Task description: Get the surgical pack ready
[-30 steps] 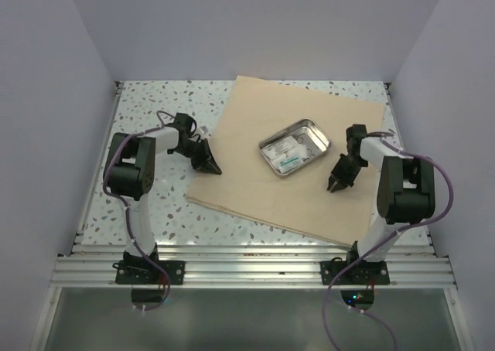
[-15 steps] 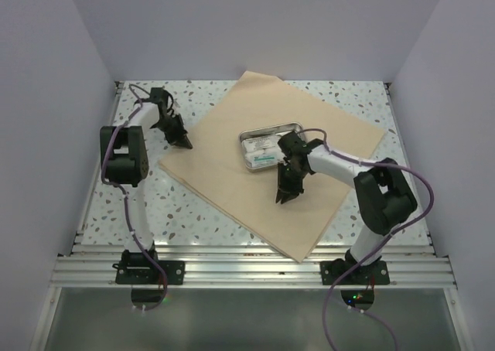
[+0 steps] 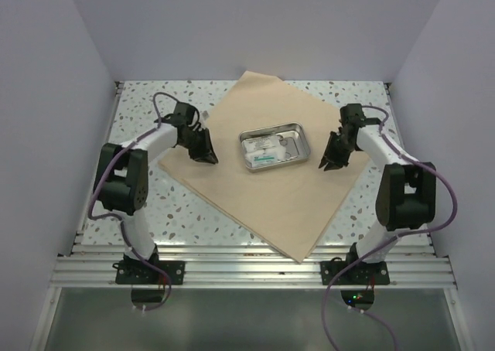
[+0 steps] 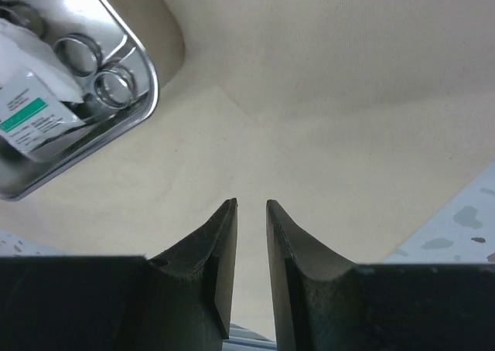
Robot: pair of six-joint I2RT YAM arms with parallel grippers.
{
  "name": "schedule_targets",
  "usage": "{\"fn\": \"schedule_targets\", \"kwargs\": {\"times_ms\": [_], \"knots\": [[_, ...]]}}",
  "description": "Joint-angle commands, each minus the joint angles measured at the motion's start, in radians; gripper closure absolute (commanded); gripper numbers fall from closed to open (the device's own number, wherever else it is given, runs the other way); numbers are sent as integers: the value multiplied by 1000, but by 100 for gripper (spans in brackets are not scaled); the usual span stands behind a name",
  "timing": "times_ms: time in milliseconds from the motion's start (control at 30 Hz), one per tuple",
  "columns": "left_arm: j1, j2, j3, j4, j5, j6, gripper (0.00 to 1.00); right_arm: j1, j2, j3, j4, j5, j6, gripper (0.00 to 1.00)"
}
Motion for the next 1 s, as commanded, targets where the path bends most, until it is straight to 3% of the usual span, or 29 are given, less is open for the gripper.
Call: {"fn": "schedule_targets", "kwargs": {"times_ms": [0,67,167,433,533,633,667,733,833,967], "knots": [[6,68,-60,140,109,-93,87,15,93,3,18,5,-30,74],[16,136,-52,128,120,-102,95,25,125,-29,43,-7,-15,74],[45,193,-43,81,71,-90,97,86,133,-94,69,7,2,75],[273,196,-86,-19,-69,-9,97,278,86,-286,176,-70,129,75],[327,222,-42,-62,-84,51,97,344,70,-280,170,-91,146,74],[335,200,-26,-74,-78,71,94,332,48,-205,117,-89,136,72],[335,181,-34,-65,-68,67,92,321,46,-127,71,-60,102,70],[332,116,-72,-15,0,51,81,310,52,-32,10,-15,59,51],[307,36,-86,16,80,51,67,267,86,178,-93,17,-18,34],[260,-10,-45,27,124,33,67,212,165,333,-110,7,-79,19]]}}
